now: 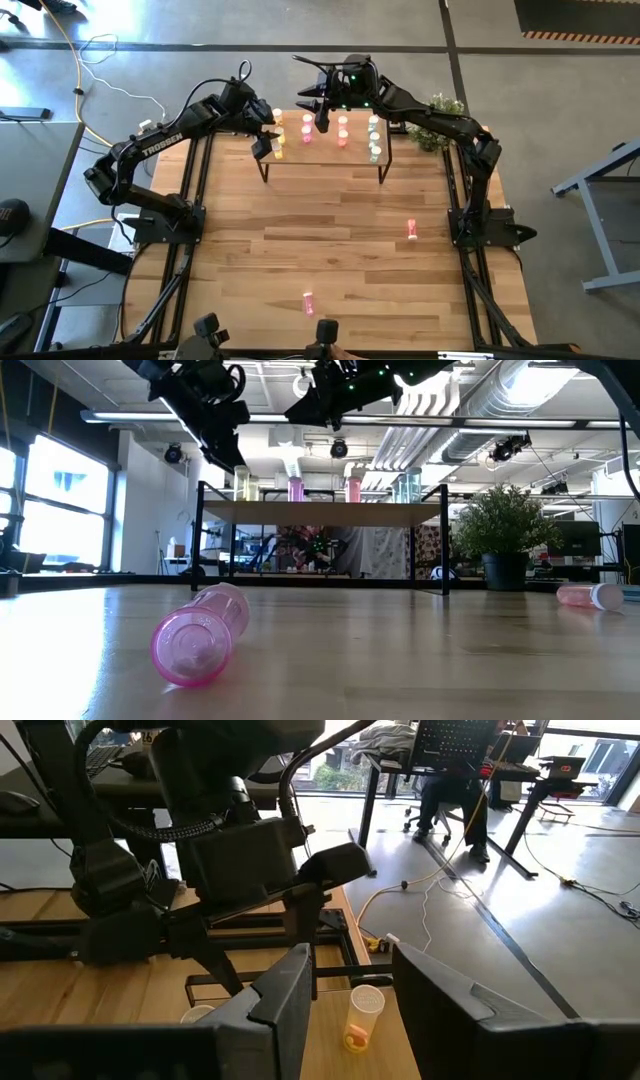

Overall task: Pick and place medicine bottles onto shelf by color
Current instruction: Adjust the yellow pill bottle on the shelf, then put the pink pill bottle on the shelf aligned with other pink pill bottles

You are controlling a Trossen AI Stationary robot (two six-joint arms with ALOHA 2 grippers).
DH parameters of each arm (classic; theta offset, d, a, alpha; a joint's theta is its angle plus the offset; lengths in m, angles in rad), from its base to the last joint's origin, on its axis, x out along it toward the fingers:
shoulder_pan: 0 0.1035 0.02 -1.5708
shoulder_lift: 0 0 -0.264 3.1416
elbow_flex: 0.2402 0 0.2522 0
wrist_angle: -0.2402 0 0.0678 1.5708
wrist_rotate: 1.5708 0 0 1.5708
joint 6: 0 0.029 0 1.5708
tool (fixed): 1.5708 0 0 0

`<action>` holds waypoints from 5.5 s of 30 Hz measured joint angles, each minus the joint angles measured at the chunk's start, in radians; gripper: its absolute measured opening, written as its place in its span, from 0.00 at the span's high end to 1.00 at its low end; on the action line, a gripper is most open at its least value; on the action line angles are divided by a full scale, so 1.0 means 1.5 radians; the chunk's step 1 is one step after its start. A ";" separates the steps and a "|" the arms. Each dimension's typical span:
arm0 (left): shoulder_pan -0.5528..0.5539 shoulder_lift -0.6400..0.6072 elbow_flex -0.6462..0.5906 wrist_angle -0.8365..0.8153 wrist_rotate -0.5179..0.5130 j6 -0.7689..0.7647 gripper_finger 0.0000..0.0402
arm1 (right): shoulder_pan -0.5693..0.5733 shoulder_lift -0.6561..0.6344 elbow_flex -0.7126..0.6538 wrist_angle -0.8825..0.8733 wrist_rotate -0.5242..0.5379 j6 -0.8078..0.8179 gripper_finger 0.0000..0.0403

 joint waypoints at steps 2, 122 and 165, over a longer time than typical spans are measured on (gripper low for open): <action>0.000 0.000 0.000 0.000 -0.016 0.003 0.51 | 0.000 0.000 0.000 0.000 0.000 0.000 0.67; -0.337 -0.215 0.000 -0.038 -0.066 -0.148 0.51 | 0.683 -0.478 -0.788 -0.487 0.388 1.395 0.44; -0.336 -0.215 0.000 -0.037 -0.101 -0.180 0.51 | 0.607 -0.477 -0.873 -0.305 0.349 1.318 0.75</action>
